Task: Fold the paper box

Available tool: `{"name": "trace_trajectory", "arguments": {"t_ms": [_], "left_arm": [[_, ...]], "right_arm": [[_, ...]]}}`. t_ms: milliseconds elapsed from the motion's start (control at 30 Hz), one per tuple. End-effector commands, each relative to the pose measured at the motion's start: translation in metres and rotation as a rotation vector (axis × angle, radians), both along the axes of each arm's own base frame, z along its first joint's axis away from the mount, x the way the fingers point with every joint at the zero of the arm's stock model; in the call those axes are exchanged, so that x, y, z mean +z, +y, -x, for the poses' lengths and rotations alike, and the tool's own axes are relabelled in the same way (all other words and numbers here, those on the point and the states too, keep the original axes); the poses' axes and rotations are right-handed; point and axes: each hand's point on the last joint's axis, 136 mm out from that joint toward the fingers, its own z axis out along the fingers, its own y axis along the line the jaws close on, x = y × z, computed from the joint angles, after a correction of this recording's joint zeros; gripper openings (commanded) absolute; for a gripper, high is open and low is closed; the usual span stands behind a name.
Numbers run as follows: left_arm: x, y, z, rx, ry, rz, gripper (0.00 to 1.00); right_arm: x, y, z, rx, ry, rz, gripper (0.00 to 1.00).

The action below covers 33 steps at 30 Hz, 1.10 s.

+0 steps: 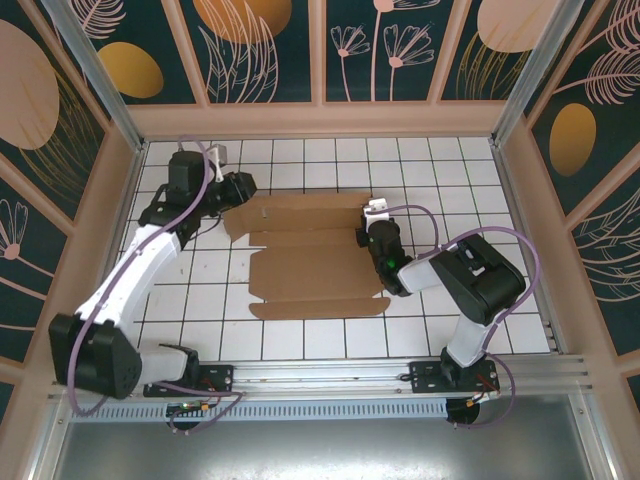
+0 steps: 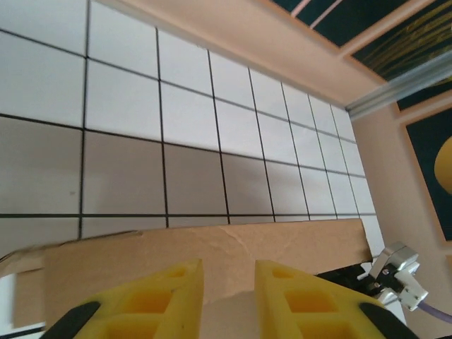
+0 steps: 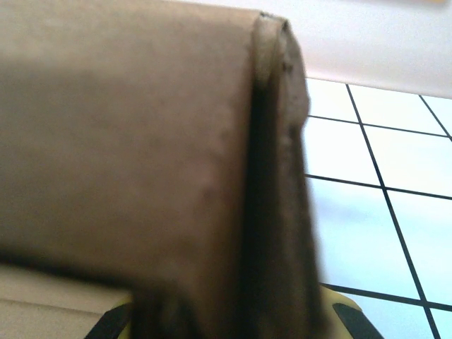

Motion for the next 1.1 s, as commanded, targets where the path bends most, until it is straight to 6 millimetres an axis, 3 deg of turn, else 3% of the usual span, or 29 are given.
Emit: {"name": "trace_trajectory", "arguments": {"t_ms": [0, 133, 367, 500, 600, 767, 967, 1067], "left_arm": [[-0.009, -0.032, -0.008, -0.096, 0.025, 0.050, 0.24], [-0.029, -0.055, -0.010, -0.134, 0.055, 0.028, 0.23], [-0.092, -0.046, -0.007, -0.086, 0.154, -0.018, 0.21], [-0.109, -0.043, -0.007, -0.063, 0.171, -0.024, 0.21], [-0.108, -0.042, -0.007, -0.060, 0.167, -0.027, 0.21], [-0.084, -0.033, -0.010, -0.033, 0.124, -0.020, 0.26], [-0.058, 0.008, -0.014, 0.060, 0.093, -0.026, 0.36], [-0.059, 0.023, -0.014, 0.101, 0.099, -0.069, 0.39]], "right_arm": [[-0.007, 0.001, 0.002, -0.007, 0.017, 0.025, 0.00], [-0.010, 0.001, 0.003, -0.008, 0.027, 0.029, 0.00], [-0.013, 0.002, 0.002, -0.004, 0.040, 0.022, 0.00], [-0.014, 0.004, 0.001, 0.000, 0.054, 0.019, 0.00], [-0.016, 0.002, 0.000, -0.002, 0.067, 0.012, 0.00], [-0.015, 0.001, -0.001, -0.001, 0.073, 0.014, 0.00], [-0.013, 0.002, -0.001, 0.006, 0.068, 0.022, 0.00], [-0.014, 0.003, -0.001, 0.009, 0.071, 0.023, 0.00]]}}
